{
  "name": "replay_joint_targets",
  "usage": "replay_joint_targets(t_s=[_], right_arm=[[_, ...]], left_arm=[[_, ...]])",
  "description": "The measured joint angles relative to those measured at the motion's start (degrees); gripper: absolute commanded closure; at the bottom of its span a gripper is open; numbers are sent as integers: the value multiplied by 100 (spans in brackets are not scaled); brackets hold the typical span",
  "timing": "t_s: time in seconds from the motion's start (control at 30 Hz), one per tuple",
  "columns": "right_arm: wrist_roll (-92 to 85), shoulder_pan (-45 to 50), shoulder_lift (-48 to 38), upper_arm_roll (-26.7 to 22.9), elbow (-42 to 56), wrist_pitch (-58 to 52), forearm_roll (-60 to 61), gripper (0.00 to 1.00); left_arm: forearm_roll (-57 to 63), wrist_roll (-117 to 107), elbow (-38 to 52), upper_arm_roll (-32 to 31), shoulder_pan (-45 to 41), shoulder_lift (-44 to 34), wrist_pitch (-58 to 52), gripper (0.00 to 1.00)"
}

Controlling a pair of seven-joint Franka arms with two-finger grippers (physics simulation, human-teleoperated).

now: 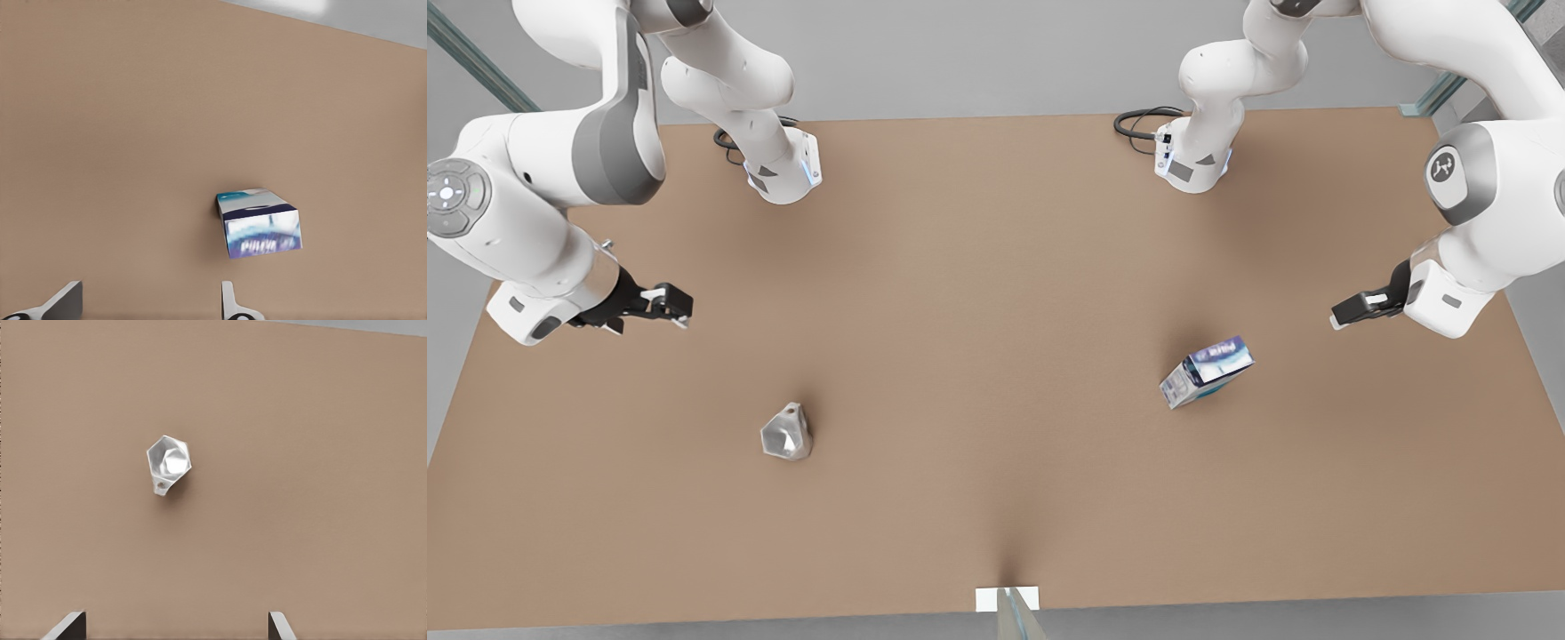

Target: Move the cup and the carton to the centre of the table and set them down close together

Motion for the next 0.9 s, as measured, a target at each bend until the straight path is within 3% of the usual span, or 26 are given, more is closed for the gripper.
replay_joint_targets(t_s=[0.13, 0.23, 0.37, 0.5, 0.6, 0.9], right_arm=[[26, -463, 10, -19, -46, -490, 350, 0], [206, -30, 320, 7, -227, -969, 381, 0], [232, 485, 1522, -9, 166, -162, -34, 0], [1166, 597, 2263, -79, 170, 1291, -131, 0], [1187, 571, 2721, -390, 152, 2162, -105, 0], [1043, 422, 2781, -430, 96, 2205, 654, 0]], left_arm=[[2, -51, -5, -8, -61, 67, 0, 0], [0, -1335, -25, -173, -244, 241, 9, 0], [-3, -3561, -204, -529, -287, 494, 403, 0], [7, -4537, -1809, -534, -499, -71, 1819, 0], [54, -5731, -2527, -514, -670, -248, 2438, 0], [343, -9000, -2663, -573, -669, -52, 3216, 0]])
